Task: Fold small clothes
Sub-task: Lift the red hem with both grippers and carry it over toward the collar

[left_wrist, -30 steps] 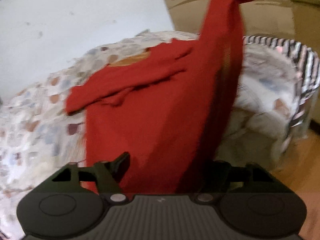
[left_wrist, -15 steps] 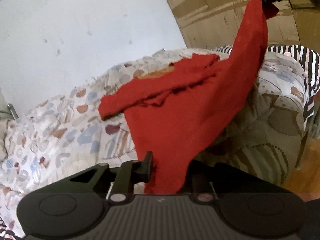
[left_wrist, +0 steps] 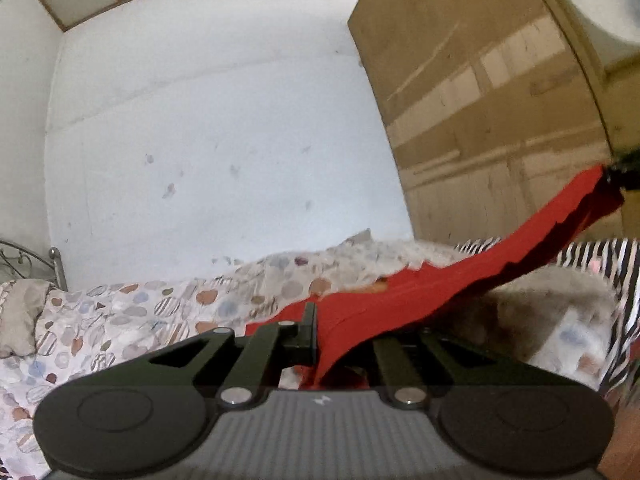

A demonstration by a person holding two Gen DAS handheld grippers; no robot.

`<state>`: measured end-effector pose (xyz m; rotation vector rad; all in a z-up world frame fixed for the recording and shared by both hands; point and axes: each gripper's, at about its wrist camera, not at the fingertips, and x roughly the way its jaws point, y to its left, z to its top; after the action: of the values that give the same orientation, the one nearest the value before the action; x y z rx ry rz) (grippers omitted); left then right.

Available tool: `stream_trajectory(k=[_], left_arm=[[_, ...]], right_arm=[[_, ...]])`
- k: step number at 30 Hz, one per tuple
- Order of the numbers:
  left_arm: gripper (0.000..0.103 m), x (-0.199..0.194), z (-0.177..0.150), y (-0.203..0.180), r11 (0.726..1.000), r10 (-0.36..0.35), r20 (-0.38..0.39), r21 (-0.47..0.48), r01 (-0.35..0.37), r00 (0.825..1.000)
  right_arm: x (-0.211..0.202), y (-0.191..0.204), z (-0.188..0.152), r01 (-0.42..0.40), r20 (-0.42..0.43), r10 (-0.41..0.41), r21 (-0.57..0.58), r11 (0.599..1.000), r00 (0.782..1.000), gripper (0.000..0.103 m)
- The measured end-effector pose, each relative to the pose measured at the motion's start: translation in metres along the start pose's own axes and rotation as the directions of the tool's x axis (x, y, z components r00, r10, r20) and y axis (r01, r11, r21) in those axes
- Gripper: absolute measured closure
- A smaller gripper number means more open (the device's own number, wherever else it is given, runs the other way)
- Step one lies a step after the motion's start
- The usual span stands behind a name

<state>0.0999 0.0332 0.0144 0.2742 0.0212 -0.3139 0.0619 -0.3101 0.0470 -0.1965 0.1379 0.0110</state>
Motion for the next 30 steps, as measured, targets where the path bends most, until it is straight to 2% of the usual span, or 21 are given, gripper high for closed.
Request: stream_trajectory(k=[5,12,17,22,27,30], left_arm=[[0.098,-0.035,0.029,0.003,0.999,-0.046,0.038,-0.023,0.047,0.998],[0.098,-0.097,0.073,0.016,0.992,-0.111,0.030,-0.056,0.113,0.993],[0.098,-0.114,0.100,0.021,0.984,-0.153,-0.014,-0.090,0.151,0.988],[0.098,-0.085,0.109,0.027,0.982,-0.156,-0.085,-0.125,0.145,0.984],[0.098,-0.021,0.109,0.044,0.985,-0.129,-0.191,-0.142,0.102,0.973],[0.098,0.021,0.102,0.053,0.993,-0.091,-0.247,-0.096,0.069,0.965]], right_arm=[[-0.032,-0.005,0.016,0.009,0.072,-0.007,-0.024,1.000,0.997,0.099],[-0.100,-0.006,0.042,0.007,0.151,-0.001,-0.036,0.999,0.989,0.099],[-0.131,-0.006,0.056,0.009,0.193,0.003,-0.062,0.998,0.981,0.099],[-0.108,-0.017,0.061,-0.001,0.182,0.009,-0.041,0.999,0.983,0.098],[-0.042,-0.029,0.073,-0.040,0.109,0.044,-0.037,0.998,0.993,0.098],[0.006,-0.030,0.079,-0.052,0.074,0.055,-0.040,0.998,0.996,0.098]])
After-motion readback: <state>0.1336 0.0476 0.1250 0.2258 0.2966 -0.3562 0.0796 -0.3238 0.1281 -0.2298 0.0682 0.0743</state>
